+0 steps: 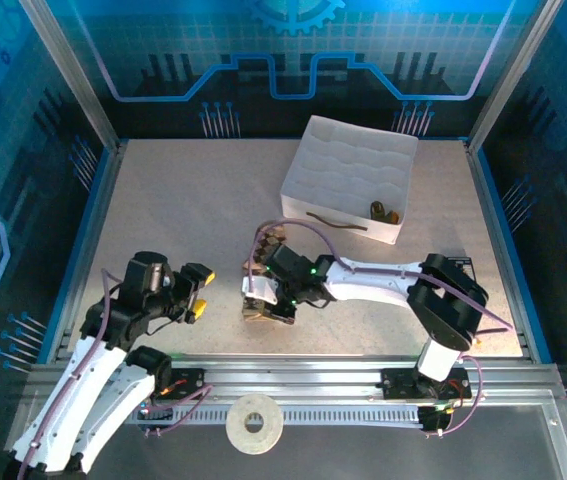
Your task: Roll the socks
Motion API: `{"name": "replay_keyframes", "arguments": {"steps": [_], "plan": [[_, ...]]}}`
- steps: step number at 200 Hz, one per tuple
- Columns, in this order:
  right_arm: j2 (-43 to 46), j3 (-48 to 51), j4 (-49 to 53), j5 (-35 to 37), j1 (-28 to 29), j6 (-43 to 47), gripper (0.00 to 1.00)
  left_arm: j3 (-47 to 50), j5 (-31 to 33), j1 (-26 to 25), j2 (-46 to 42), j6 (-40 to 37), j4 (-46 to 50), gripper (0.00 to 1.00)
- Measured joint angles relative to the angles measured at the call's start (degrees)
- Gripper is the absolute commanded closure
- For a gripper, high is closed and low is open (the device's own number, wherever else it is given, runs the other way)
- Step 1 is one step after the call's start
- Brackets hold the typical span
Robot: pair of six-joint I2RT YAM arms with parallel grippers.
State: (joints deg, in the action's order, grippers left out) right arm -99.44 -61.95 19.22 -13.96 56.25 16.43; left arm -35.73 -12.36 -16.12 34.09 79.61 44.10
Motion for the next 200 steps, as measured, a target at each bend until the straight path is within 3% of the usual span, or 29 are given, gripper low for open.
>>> {"name": "replay_keyframes", "arguments": {"steps": [46, 74, 116, 200], "plan": [[-7.93, -9.53, 6.69, -8.33, -6.67, -6.93, 1.00, 1.25, -2.19, -1.14, 6.19, -0.17, -4.00, 0.38], [-12.24, -12.85, 9.84, -12.22, -9.40, -9.75, 1.00, 2.64, -2.56, -4.59, 9.64, -0.09, -7.96, 0.55], [-16.41, -16.11, 12.13, -14.60, -10.93, -12.07, 1.00, 7.76, -2.51, -8.55, 14.03, 2.32, -17.68, 0.73], [-19.02, -18.51, 13.79, -15.02, -10.95, -12.63, 1.00, 9.79, -2.49, -9.73, 29.77, 3.06, -37.31, 0.81]]}}
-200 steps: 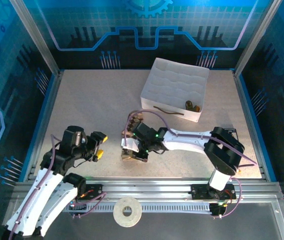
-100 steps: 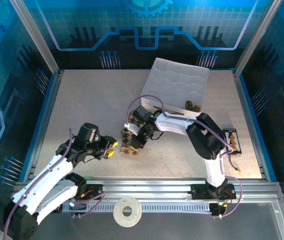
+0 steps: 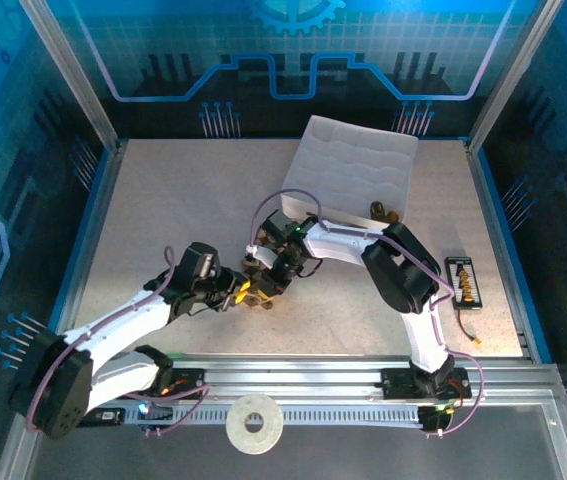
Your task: Roll the socks
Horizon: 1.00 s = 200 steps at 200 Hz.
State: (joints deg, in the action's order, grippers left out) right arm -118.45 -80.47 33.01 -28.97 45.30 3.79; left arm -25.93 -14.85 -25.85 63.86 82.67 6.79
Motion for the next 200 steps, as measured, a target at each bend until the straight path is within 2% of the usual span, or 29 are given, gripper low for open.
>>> {"name": "replay_keyframes", "arguments": {"steps": [22, 67, 74, 85, 105, 131, 147, 171, 200], "plan": [[0.00, 0.00, -0.02, 0.00, -0.02, -0.42, 1.00, 0.00, 0.00, -0.22, 3.76, -0.02, -2.49, 0.83], [0.00, 0.37, -0.94, 0.46, 0.00, -1.07, 0.92, 0.13, 0.09, -0.26, 7.63, -0.13, -3.26, 0.83], [0.04, 0.68, -1.29, 0.61, 0.00, -1.14, 0.85, 0.15, 0.22, -0.26, 8.11, -0.24, -3.23, 0.83], [0.28, 1.55, -2.12, 1.36, 0.00, -0.96, 0.67, 0.22, 0.28, -0.26, 9.05, -0.26, -3.17, 0.83], [3.37, 5.62, -5.49, 3.69, 0.17, -0.79, 0.54, 0.26, 0.37, -0.28, 10.82, -0.26, -3.30, 0.84], [13.81, 14.84, -12.33, 11.08, 1.60, 1.07, 0.39, 0.28, 0.35, -0.26, 11.32, -0.24, -3.93, 0.84], [22.56, 21.92, -18.88, 16.98, 3.54, 3.76, 0.33, 0.26, 0.26, -0.26, 11.52, -0.24, -4.07, 0.83], [32.09, 30.80, -27.96, 26.14, 8.57, 10.84, 0.32, 0.02, 0.22, -0.26, 11.74, -0.28, -3.80, 0.84], [33.29, 37.09, -34.03, 36.72, 15.63, 18.78, 0.35, -1.03, 0.22, -0.26, 12.35, -0.50, -2.51, 0.83]]}}
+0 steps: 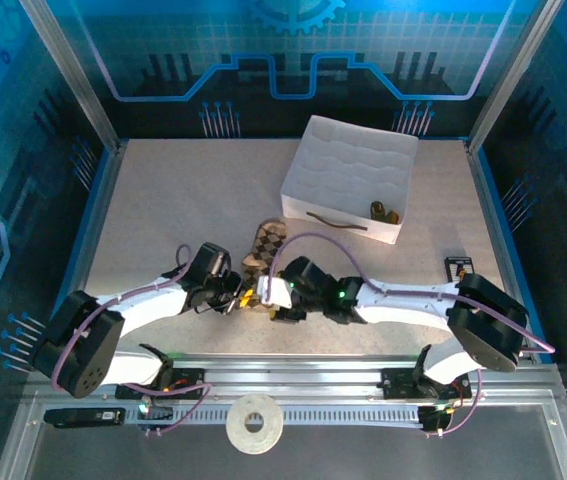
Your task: Roll the socks
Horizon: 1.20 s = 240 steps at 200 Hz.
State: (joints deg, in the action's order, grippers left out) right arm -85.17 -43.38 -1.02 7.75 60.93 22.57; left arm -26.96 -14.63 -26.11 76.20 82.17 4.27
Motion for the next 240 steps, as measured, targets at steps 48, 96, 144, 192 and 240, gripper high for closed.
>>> {"name": "replay_keyframes", "arguments": {"steps": [48, 96, 144, 192, 240], "plan": [[-4.66, 1.88, -4.22, 8.09, 5.01, 7.69, 0.38, -1.44, 0.00, 0.00, 0.85, -0.22, 1.95, 0.84], [-13.14, -2.40, -7.93, 10.49, 5.88, 11.76, 0.47, -2.25, -0.02, 0.00, 1.49, -1.29, 2.99, 0.84], [-18.49, -6.34, -9.27, 12.35, 5.40, 11.98, 0.70, -2.25, -0.02, 0.00, 1.49, -1.51, 3.04, 0.83], [-19.50, -9.49, -6.51, 7.76, 2.82, 6.84, 1.00, -2.56, 1.03, 2.82, -2.51, -1.33, 7.34, 0.45], [-19.54, -11.93, -0.83, -0.61, -0.57, 1.46, 1.00, -3.63, 1.77, 9.42, -12.22, -1.22, 17.20, 0.34]]}}
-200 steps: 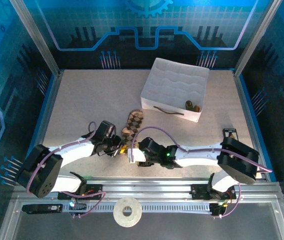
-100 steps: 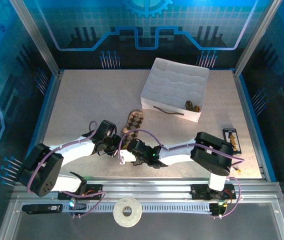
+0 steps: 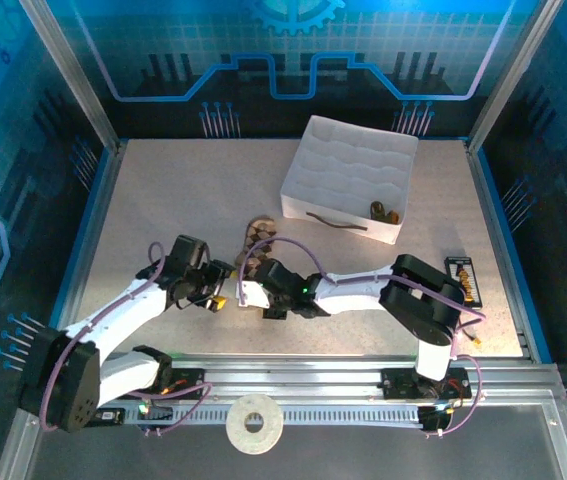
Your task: Roll the socks
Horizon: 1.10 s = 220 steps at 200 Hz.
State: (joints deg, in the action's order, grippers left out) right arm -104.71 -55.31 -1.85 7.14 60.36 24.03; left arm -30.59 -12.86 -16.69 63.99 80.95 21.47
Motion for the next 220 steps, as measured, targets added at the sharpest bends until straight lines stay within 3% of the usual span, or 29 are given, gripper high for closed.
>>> {"name": "replay_keyframes", "arguments": {"steps": [38, 81, 148, 185, 220], "plan": [[-1.05, -4.02, 6.25, -8.92, -2.69, -4.92, 1.00, 0.37, -1.11, 0.50, -3.67, 2.60, 2.86, 0.42], [-6.10, -12.50, 14.78, -20.81, -6.03, -11.06, 1.00, 4.50, -2.69, -1.90, -6.88, 9.29, 1.86, 0.43], [-11.45, -18.40, 20.44, -33.86, -9.44, -18.93, 1.00, 6.12, -3.50, -6.40, 0.90, 16.65, -5.42, 0.42], [-12.96, -19.04, 20.92, -39.50, -10.91, -22.27, 1.00, 5.99, -3.54, -6.64, 5.99, 18.32, -7.17, 0.64], [-13.51, -19.47, 22.12, -41.66, -11.04, -23.21, 1.00, 4.33, -3.76, -6.75, 7.63, 19.12, -6.75, 0.97]]}}
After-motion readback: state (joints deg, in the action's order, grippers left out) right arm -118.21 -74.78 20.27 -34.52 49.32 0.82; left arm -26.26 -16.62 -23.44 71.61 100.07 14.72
